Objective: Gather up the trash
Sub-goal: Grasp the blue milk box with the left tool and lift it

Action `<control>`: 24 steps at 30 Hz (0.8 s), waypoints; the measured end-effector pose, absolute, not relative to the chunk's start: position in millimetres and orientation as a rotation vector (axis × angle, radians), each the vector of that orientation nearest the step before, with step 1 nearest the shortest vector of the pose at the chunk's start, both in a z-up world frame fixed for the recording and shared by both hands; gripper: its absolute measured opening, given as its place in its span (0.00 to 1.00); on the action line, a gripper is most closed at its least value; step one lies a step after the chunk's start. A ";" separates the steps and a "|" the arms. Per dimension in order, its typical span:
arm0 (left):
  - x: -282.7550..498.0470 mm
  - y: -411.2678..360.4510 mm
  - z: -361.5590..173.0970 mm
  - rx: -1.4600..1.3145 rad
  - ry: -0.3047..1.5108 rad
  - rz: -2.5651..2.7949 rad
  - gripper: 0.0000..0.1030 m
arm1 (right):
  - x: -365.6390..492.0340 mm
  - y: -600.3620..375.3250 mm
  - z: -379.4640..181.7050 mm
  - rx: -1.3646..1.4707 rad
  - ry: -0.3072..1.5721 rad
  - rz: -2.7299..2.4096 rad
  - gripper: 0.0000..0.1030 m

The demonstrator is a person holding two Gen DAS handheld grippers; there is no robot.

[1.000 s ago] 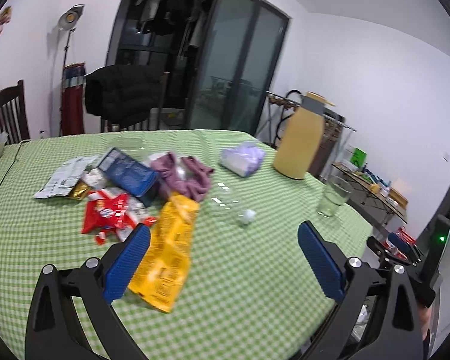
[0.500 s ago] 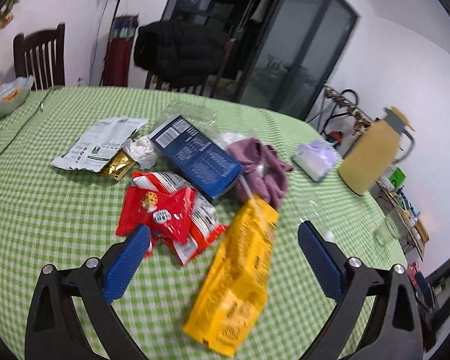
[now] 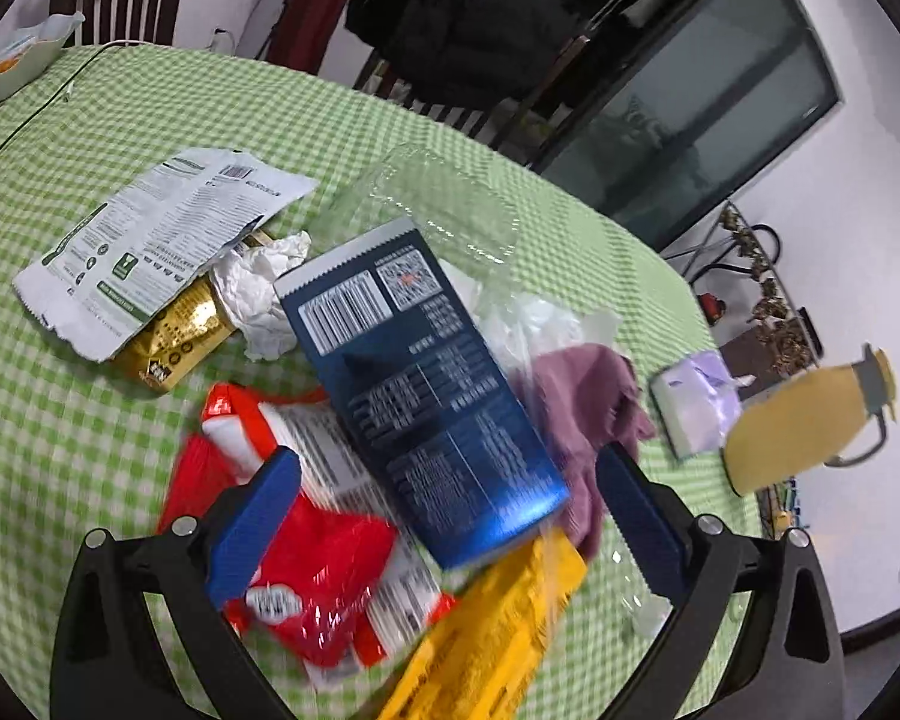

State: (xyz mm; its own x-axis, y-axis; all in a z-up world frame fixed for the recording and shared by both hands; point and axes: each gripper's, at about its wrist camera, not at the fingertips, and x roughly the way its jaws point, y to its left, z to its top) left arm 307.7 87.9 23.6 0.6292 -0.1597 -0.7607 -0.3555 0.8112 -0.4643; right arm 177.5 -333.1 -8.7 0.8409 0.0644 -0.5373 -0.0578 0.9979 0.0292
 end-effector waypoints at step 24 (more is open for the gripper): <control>340.6 102.7 24.8 -0.756 0.907 0.108 0.91 | 203.1 -261.8 -17.0 -0.093 0.637 0.148 0.84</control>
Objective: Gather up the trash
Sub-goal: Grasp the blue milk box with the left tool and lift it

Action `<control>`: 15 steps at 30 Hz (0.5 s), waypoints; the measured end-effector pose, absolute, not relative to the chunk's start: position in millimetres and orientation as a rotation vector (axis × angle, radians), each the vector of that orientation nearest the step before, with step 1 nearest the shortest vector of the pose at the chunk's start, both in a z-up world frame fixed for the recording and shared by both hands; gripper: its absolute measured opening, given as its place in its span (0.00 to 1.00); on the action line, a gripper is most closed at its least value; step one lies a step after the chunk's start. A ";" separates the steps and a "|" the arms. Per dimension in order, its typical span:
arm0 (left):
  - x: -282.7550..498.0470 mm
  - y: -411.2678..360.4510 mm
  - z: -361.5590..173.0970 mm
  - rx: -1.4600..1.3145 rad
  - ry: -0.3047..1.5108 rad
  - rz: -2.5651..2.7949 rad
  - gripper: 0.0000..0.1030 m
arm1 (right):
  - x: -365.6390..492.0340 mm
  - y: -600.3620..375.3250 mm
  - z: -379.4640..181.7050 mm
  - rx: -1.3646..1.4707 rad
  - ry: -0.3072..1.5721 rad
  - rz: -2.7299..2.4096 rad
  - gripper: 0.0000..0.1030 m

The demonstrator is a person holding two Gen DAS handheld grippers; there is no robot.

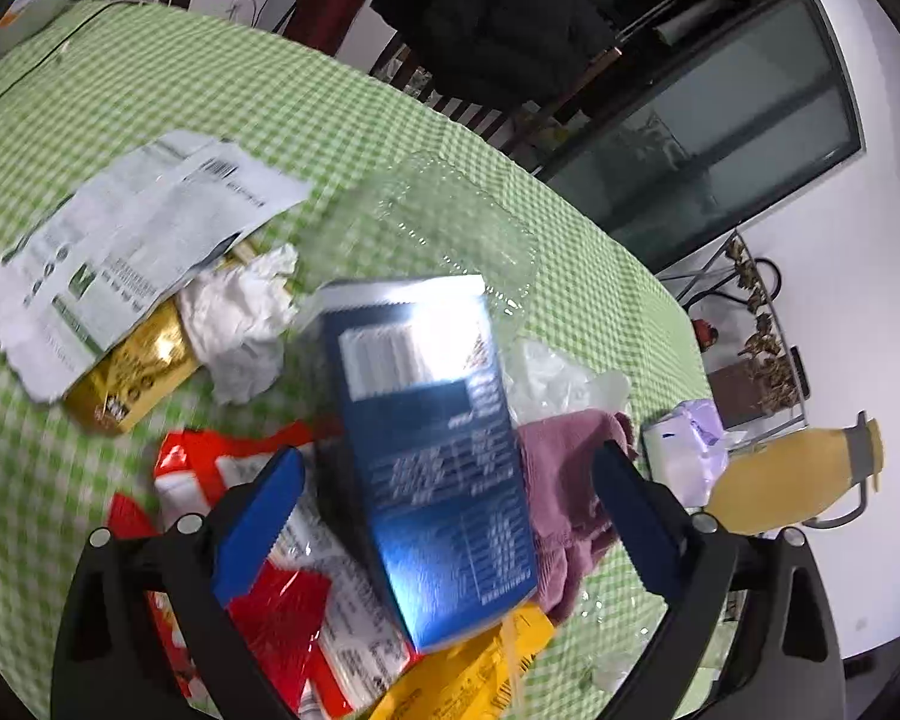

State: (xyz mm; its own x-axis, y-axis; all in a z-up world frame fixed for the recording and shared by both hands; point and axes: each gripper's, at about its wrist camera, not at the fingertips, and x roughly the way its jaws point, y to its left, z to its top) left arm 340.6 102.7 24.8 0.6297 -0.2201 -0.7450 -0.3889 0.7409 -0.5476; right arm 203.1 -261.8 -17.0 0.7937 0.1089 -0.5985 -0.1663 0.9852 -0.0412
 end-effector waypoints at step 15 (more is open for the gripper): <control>334.4 107.6 35.9 -0.720 0.874 0.039 0.67 | 232.8 -203.0 -1.8 -0.135 0.615 0.240 0.84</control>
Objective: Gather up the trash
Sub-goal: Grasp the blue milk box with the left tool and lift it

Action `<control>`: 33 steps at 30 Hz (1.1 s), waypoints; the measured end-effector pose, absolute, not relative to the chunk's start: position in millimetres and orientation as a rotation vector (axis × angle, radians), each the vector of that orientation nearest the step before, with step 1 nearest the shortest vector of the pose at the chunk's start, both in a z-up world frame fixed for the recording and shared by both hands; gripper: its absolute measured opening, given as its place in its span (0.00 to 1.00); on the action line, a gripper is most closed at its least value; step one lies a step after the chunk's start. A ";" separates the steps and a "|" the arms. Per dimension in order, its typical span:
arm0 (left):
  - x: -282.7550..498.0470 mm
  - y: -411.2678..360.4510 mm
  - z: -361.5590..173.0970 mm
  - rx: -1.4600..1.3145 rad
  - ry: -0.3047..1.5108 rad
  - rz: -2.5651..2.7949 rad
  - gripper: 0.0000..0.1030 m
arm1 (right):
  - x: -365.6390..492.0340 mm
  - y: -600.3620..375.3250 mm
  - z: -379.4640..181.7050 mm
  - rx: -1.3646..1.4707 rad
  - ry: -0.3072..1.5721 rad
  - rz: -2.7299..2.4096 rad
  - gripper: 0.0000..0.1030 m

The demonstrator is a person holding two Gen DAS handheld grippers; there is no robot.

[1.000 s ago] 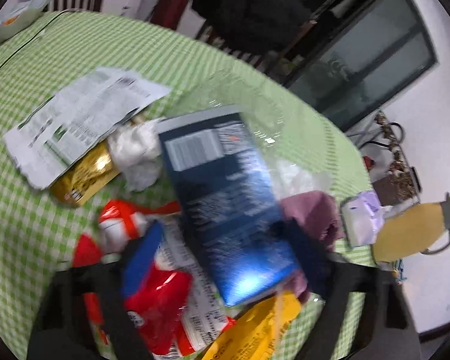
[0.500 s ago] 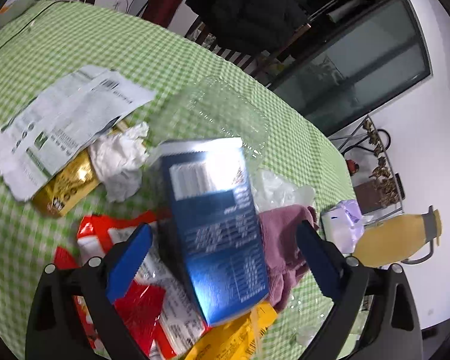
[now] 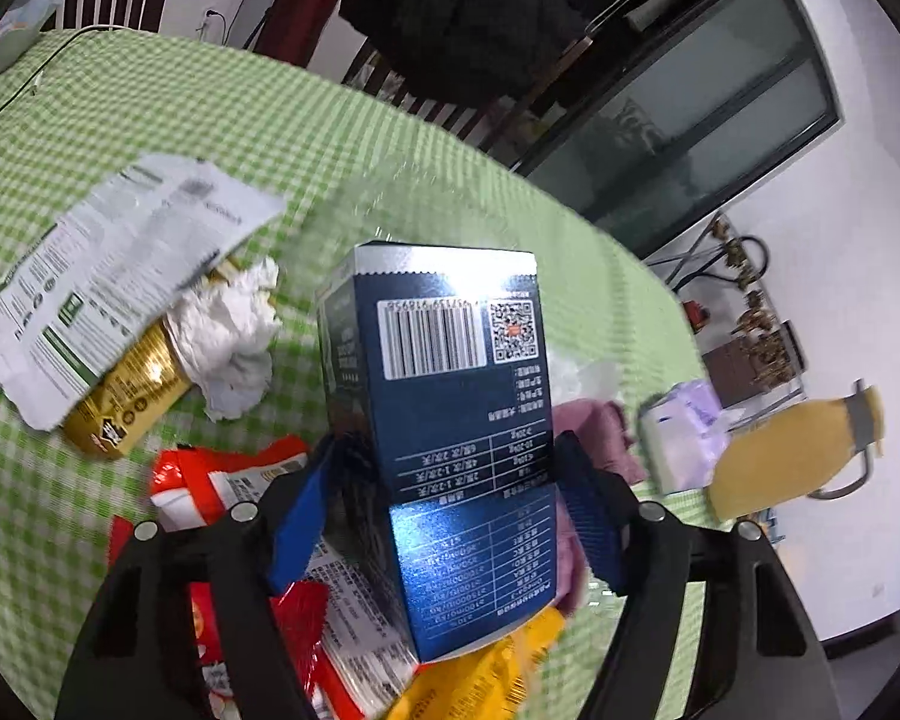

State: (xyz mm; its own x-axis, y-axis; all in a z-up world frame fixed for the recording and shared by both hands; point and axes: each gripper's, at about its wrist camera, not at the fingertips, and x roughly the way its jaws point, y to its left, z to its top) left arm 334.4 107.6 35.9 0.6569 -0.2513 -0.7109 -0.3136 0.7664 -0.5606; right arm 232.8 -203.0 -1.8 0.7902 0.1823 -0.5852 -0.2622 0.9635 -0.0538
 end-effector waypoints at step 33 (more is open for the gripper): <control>287.3 137.2 114.7 -0.680 0.594 -0.125 0.66 | 261.7 -97.3 -1.2 -0.242 0.667 0.397 0.06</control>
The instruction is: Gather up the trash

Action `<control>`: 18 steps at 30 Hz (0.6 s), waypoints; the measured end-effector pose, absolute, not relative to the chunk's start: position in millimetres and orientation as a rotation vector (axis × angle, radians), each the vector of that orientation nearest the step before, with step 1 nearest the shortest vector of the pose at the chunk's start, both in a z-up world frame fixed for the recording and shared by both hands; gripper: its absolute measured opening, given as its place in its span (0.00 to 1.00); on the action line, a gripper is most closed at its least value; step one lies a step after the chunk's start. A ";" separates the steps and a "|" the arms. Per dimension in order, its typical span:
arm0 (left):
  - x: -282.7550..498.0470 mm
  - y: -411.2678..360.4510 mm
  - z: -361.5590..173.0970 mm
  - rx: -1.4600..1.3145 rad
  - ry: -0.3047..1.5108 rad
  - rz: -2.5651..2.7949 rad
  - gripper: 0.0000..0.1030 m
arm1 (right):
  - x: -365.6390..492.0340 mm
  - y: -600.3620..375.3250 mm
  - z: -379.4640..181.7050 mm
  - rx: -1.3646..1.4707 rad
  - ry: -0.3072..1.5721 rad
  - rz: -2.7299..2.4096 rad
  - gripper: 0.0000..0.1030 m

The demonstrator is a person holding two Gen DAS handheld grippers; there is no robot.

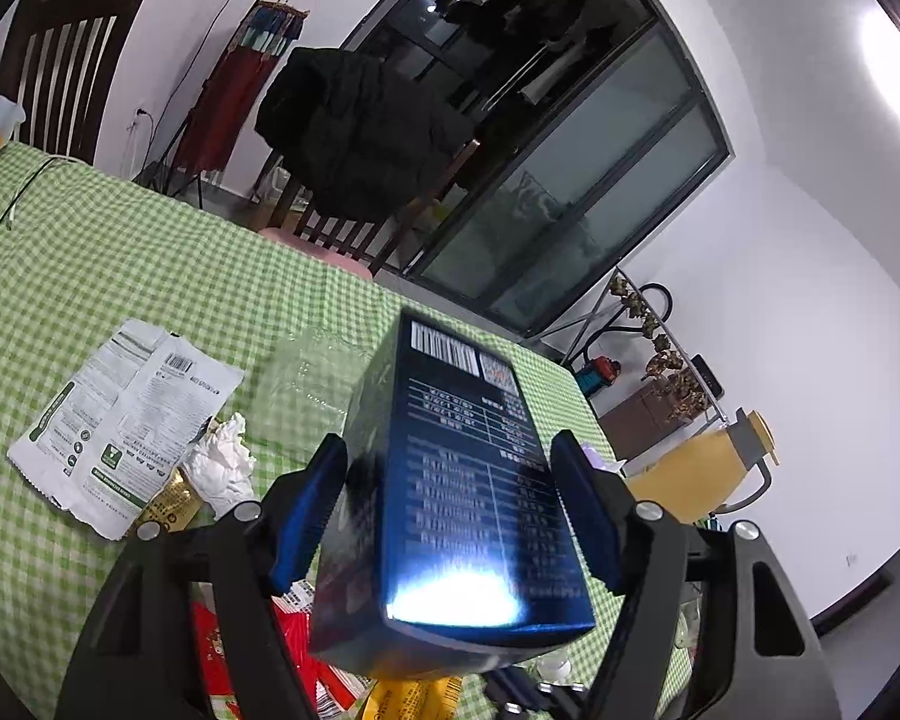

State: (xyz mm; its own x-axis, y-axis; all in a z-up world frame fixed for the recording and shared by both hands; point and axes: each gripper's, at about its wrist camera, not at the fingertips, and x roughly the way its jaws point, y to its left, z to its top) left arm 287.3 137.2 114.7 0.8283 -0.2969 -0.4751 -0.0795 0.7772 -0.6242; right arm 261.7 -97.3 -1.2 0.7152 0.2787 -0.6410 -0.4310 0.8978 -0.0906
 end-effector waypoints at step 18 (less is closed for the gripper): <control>286.2 127.2 115.4 -0.643 0.617 -0.185 0.43 | 238.2 -138.9 -11.8 -0.191 0.711 0.416 0.59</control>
